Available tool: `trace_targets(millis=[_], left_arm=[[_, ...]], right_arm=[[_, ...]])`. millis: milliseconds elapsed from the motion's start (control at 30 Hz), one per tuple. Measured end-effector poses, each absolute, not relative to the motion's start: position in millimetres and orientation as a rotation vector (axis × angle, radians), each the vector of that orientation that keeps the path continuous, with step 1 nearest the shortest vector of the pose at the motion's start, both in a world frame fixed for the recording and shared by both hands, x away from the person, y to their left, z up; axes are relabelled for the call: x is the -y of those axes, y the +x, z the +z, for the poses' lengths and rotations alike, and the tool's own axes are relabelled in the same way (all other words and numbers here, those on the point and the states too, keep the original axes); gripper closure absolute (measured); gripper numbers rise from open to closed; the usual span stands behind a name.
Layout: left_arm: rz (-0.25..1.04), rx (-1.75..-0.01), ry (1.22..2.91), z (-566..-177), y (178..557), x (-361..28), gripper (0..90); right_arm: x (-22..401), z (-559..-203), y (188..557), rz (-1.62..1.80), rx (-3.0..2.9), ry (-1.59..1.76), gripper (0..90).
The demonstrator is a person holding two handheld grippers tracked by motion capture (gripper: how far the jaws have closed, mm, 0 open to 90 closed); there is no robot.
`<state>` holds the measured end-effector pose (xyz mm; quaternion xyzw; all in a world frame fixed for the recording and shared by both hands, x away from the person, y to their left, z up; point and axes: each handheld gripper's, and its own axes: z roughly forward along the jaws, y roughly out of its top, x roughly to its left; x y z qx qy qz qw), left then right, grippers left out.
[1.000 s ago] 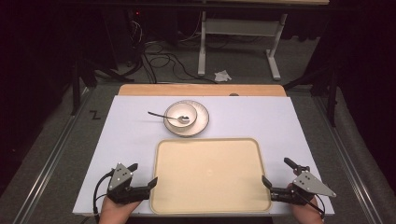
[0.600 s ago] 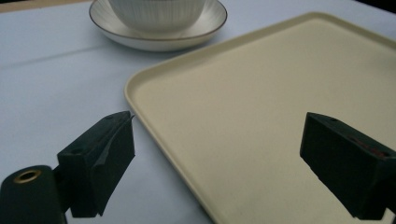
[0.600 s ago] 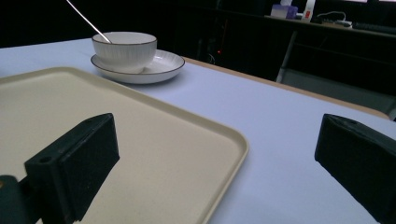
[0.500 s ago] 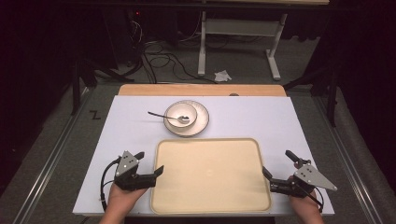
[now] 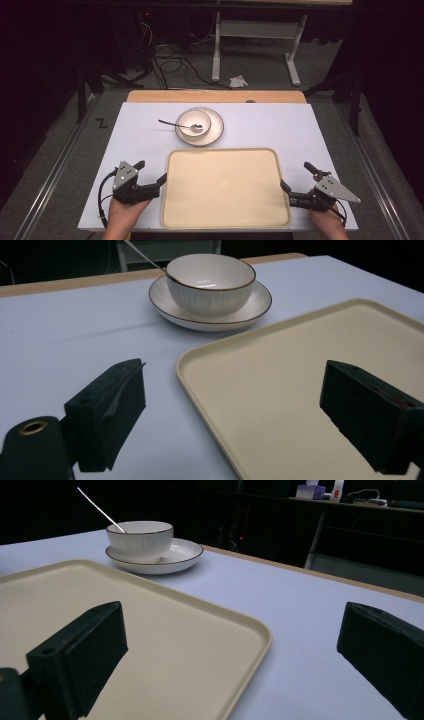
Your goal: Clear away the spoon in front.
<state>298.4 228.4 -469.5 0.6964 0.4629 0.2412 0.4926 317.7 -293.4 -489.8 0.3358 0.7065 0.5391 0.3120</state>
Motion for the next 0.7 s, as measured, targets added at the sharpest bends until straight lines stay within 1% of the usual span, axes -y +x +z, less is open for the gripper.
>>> trace_targets(millis=[133,300,600,700], left_arm=[[0.572,-1.136,1.688,-465.8,305.5,-234.7,13.0],[0.522,-1.151,1.684,-456.6,327.2,-247.6,13.1],[0.558,-1.168,1.664,-438.9,351.4,-252.2,14.9],[0.536,-1.171,1.676,-433.3,360.3,-251.9,14.9]], right_arm=[[288.0,-490.9,318.2,1.423,-1.879,0.868,0.5],[283.0,-490.4,316.3,1.411,-1.881,0.857,0.5],[278.8,-494.2,313.6,1.381,-1.921,0.832,0.5],[278.0,-494.1,313.3,1.334,-1.946,0.828,0.6]])
